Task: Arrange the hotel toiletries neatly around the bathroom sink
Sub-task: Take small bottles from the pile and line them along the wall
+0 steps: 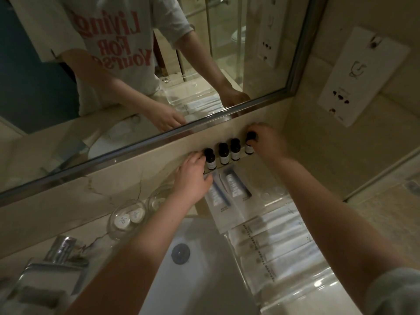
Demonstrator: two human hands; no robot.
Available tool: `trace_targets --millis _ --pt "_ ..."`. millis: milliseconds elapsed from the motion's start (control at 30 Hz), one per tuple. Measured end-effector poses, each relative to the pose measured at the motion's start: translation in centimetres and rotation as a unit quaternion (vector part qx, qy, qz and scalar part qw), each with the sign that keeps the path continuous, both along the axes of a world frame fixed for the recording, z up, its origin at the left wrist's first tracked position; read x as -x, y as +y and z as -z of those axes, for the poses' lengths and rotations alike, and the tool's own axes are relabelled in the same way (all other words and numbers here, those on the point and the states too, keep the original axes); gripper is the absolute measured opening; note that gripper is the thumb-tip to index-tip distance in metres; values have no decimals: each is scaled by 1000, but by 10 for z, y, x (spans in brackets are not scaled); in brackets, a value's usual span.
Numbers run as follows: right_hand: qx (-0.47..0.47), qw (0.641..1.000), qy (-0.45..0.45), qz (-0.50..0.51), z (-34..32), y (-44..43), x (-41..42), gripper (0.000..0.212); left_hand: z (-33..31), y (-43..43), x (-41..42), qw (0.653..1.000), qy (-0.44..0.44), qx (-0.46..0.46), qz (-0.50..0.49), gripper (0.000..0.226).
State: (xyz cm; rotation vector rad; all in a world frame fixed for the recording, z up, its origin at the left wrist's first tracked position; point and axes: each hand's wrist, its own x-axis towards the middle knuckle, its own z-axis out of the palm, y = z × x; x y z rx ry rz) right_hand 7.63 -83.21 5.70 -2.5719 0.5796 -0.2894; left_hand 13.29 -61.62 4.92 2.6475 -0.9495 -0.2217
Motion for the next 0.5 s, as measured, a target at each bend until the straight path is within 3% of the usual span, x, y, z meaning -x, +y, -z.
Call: trace_targets --millis 500 --pt "-14 999 5 32 -3 12 15 44 -24 12 11 1000 24 10 -15 54"
